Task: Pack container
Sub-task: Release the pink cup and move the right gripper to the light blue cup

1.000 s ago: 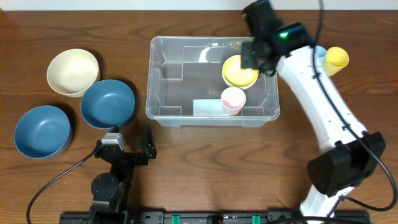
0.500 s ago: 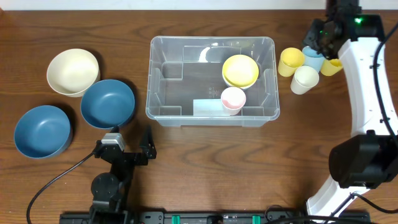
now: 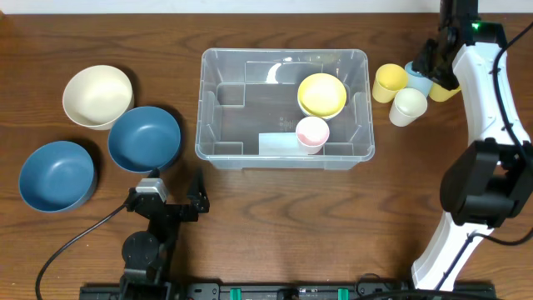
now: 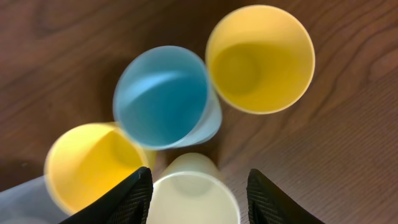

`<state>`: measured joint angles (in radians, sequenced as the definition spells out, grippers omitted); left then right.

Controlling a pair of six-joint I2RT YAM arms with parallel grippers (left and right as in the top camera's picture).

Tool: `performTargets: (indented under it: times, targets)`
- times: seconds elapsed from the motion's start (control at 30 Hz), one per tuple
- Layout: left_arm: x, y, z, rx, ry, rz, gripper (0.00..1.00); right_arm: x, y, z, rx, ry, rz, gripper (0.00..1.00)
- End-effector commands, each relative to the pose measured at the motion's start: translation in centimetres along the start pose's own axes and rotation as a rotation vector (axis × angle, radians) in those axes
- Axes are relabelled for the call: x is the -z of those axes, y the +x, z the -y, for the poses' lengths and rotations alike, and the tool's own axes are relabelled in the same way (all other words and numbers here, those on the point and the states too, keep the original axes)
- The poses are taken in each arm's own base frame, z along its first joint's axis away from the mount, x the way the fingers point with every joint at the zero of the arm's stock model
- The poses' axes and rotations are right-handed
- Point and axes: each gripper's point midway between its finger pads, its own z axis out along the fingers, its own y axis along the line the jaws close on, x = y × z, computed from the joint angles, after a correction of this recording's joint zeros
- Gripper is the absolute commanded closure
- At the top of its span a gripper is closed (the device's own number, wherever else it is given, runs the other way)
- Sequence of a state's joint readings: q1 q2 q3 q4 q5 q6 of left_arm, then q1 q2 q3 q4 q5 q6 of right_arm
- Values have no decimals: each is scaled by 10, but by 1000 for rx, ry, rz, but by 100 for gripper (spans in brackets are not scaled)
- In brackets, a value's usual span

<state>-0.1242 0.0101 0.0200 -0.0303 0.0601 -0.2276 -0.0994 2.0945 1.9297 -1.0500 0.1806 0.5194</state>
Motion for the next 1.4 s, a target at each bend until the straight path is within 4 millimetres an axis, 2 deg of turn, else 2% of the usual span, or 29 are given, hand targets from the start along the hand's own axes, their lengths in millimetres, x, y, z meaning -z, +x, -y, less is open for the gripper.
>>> performTargets:
  times: [0.0, 0.2, 0.57, 0.97, 1.37]
  targets:
    - [-1, 14, -6, -19, -22, -42, 2, -4, -9, 5, -36, 8, 17, 50]
    - [-1, 14, -6, -19, -22, -42, 2, -7, -14, 2, -48, -2, 35, 51]
    - [-1, 14, -6, -19, -22, -42, 2, -33, -3, 4, -73, 28, -15, 52]
    - [-1, 14, -6, -19, -22, -42, 2, -45, 3, 5, -71, 42, -38, 59]
    - [-1, 14, -6, -19, -22, -42, 2, -52, 0, 1, -73, 33, -26, 56]
